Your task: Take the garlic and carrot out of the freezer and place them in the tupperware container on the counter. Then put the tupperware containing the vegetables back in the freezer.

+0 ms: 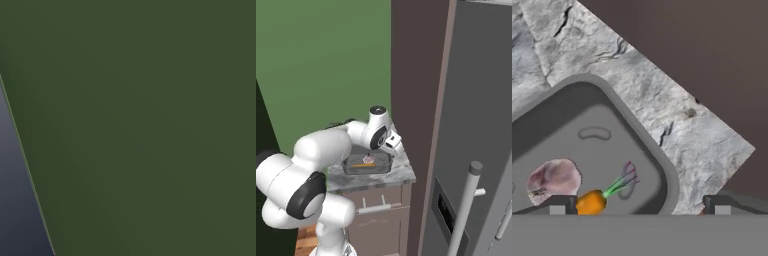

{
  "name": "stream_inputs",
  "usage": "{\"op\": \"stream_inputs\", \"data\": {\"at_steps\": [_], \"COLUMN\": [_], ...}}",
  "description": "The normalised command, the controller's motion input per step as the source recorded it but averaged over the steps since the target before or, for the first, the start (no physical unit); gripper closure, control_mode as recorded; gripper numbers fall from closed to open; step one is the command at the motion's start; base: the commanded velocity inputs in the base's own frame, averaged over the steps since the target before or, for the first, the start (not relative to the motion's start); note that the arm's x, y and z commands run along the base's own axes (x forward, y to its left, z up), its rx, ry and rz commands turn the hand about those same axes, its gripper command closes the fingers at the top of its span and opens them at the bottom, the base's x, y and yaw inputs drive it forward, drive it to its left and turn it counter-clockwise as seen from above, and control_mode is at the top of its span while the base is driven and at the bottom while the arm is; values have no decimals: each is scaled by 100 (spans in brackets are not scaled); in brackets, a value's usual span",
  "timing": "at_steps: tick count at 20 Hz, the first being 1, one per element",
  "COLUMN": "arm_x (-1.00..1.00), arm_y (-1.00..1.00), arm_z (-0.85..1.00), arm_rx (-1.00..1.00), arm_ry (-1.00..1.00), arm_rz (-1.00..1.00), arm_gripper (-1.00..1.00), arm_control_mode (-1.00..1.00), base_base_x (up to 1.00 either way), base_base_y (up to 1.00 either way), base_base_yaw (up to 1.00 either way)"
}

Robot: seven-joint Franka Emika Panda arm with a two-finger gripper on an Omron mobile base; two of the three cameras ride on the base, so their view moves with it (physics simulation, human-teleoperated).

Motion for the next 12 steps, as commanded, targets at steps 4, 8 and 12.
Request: {"op": "stream_inputs", "data": {"at_steps": [4, 8, 12], "arm_x": [3, 12, 15], "arm_y": [-8, -10, -5], "arm_z": [-27, -26, -26], "arm_rx": [-1, 0, 0], "arm_ry": [0, 0, 0], "arm_rz": [9, 9, 9], "arm_gripper": [-100, -100, -100], "arm_control_mode": [-100, -100, -100], "base_base_x": [0, 0, 0], "base_base_y": [0, 0, 0], "base_base_yaw": [0, 0, 0]}}
